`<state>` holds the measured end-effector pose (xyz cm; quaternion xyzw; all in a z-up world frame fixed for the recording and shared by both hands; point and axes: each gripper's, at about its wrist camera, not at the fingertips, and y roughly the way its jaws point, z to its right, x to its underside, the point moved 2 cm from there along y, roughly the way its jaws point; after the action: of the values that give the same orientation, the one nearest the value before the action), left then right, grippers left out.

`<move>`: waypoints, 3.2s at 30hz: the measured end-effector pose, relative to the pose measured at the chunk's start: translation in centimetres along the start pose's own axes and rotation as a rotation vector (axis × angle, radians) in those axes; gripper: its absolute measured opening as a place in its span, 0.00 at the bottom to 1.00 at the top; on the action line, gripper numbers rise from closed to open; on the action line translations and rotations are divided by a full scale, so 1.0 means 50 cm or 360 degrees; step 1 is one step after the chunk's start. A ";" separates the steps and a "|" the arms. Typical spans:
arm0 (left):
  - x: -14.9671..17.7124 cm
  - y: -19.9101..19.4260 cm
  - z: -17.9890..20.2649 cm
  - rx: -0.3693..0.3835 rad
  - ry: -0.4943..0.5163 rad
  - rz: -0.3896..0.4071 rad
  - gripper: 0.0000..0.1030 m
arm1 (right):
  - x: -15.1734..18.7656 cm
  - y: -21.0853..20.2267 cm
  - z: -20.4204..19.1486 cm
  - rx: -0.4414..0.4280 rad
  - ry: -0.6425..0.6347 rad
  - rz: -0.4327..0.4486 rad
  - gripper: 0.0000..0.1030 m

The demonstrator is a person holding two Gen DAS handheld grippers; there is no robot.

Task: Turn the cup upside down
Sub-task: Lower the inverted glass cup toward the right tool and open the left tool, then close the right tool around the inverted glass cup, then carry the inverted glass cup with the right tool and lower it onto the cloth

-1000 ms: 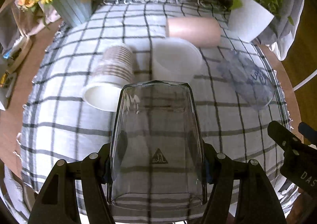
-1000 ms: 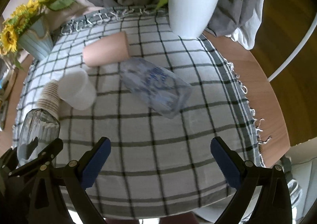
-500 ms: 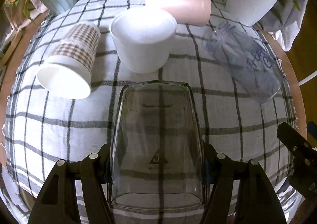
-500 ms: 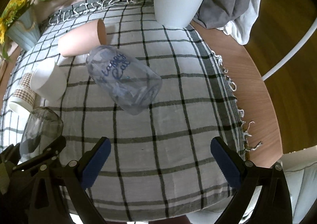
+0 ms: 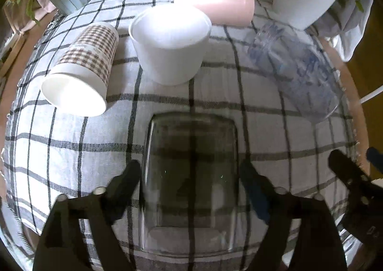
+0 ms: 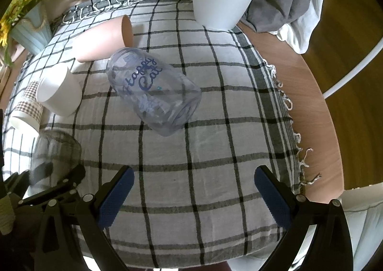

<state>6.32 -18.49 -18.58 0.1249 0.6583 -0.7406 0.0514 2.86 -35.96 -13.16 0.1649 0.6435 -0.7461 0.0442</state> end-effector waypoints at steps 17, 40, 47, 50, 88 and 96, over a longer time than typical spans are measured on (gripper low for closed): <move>-0.013 -0.125 -0.084 -0.0012 0.0025 0.0128 0.96 | -0.018 -0.098 -0.040 -0.0075 0.0093 0.0129 0.99; -0.008 -0.147 -0.310 -0.0309 -0.0098 0.0177 0.99 | -0.038 -0.051 -0.245 -0.0377 0.0032 -0.0094 0.93; -0.009 -0.101 -0.340 -0.0287 -0.0131 0.0101 0.99 | -0.052 0.002 -0.284 -0.0369 -0.0041 -0.0253 0.89; -0.008 -0.086 -0.346 -0.0271 -0.0136 0.0079 0.99 | -0.055 0.018 -0.303 -0.0380 -0.0094 -0.0318 0.87; -0.013 -0.130 -0.330 -0.0259 0.0031 0.0213 0.99 | -0.045 -0.051 -0.301 -0.0287 -0.0071 -0.0077 0.65; 0.004 -0.134 -0.333 -0.0250 0.0016 0.0191 0.99 | -0.029 -0.053 -0.302 -0.0276 -0.0074 -0.0039 0.65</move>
<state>6.45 -1.19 -13.88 0.1634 0.7059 -0.6816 0.1020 6.34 -21.00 -11.99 0.1351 0.7066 -0.6917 0.0641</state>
